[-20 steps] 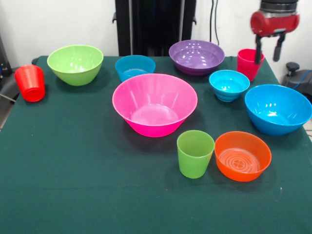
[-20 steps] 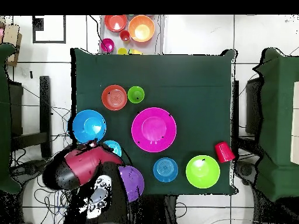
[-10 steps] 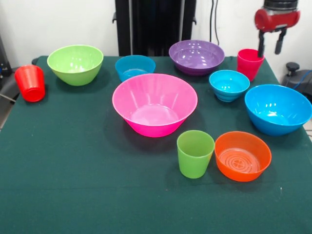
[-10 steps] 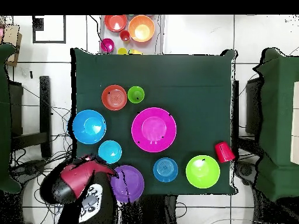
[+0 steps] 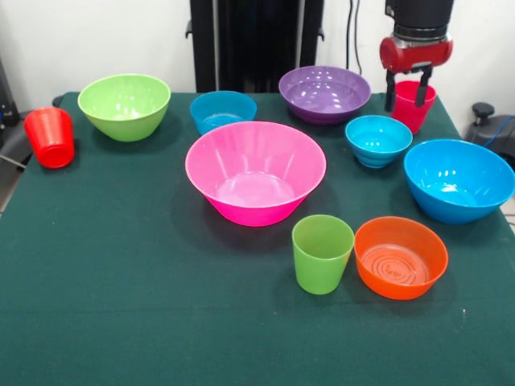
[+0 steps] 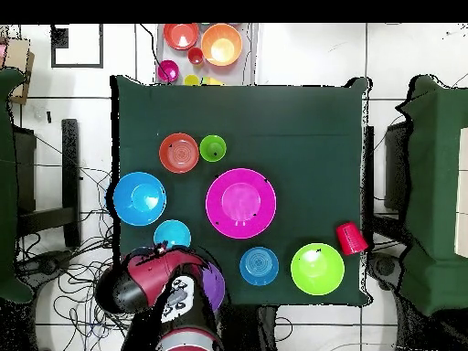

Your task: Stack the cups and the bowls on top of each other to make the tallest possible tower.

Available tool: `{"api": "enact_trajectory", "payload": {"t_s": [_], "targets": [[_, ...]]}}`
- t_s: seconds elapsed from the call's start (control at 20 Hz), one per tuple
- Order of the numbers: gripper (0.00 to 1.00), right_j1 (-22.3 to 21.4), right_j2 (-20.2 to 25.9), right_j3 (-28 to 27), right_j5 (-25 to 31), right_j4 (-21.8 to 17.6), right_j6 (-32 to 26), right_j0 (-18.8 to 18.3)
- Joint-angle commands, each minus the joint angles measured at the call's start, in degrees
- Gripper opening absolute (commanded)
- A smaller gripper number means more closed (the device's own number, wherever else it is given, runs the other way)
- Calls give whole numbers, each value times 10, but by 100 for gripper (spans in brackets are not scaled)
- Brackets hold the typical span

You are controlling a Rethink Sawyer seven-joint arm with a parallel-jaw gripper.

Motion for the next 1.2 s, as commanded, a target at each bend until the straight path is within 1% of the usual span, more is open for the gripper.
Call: {"api": "enact_trajectory", "payload": {"t_s": [0.05, 0.15, 0.3, 0.65, 1.0, 1.2], "targets": [[100, -24, 33, 54, 31, -22, 45, -1], [100, -41, 37, 67, 43, -18, 44, -2], [100, -45, 39, 76, 40, -17, 46, -1], [100, -22, 46, 80, 17, -20, 48, -1], [100, 8, 41, 80, -4, -14, 64, 17], [100, 23, 43, 76, -12, -13, 66, 20]]}}
